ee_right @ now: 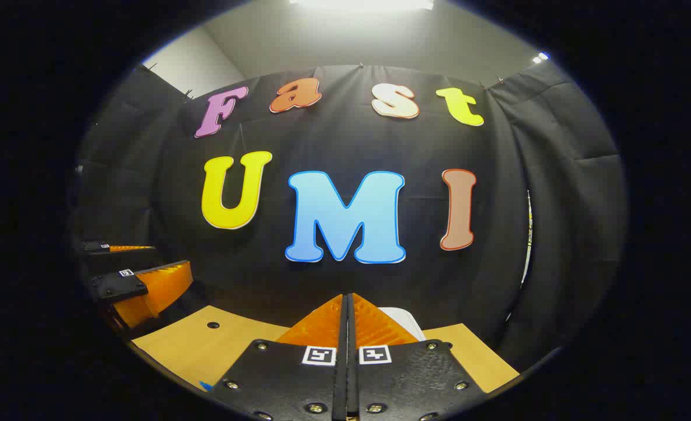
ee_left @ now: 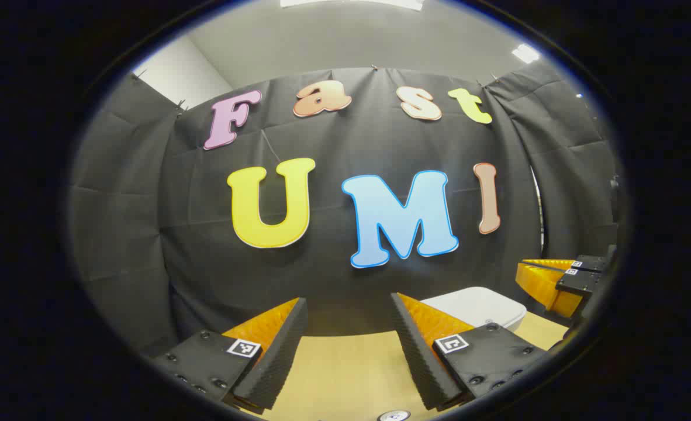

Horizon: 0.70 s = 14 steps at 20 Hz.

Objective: Press the lid of the desktop garbage bin to open it, pick up the crumpled paper on the desktop and throw it into the bin, then pick up the pop can on the desktop and drop it into the bin, and finally close the garbage bin lid.

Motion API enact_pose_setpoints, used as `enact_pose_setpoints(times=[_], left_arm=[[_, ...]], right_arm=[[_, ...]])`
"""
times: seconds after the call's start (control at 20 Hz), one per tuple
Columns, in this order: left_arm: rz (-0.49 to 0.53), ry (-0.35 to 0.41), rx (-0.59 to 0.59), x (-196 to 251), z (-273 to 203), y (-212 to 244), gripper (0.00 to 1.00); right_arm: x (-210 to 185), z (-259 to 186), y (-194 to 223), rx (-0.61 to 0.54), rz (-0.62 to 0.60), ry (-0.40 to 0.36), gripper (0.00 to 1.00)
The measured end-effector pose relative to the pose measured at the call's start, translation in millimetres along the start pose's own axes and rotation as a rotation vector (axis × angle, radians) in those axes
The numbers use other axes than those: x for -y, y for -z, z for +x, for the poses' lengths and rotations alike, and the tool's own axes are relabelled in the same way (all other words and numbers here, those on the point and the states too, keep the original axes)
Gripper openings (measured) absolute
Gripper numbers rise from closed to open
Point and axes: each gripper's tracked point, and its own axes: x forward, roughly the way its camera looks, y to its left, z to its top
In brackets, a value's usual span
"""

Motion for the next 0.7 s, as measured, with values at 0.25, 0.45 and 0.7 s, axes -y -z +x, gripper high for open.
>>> enact_pose_setpoints(times=[0.25,0.45,0.7], left_arm=[[0.000,-0.002,0.007,4.8,6.3,-1.7,0.90],[-0.010,-0.010,-0.006,1.0,8.0,3.3,0.93],[-0.011,-0.028,-0.008,-5.6,7.6,5.7,0.90]], right_arm=[[-0.7,10.0,14.3,-0.044,0.021,-0.028,0.00],[-4.5,13.8,20.4,-0.061,0.017,-0.042,0.00],[-5.6,20.0,27.1,-0.082,0.023,-0.046,0.00]])
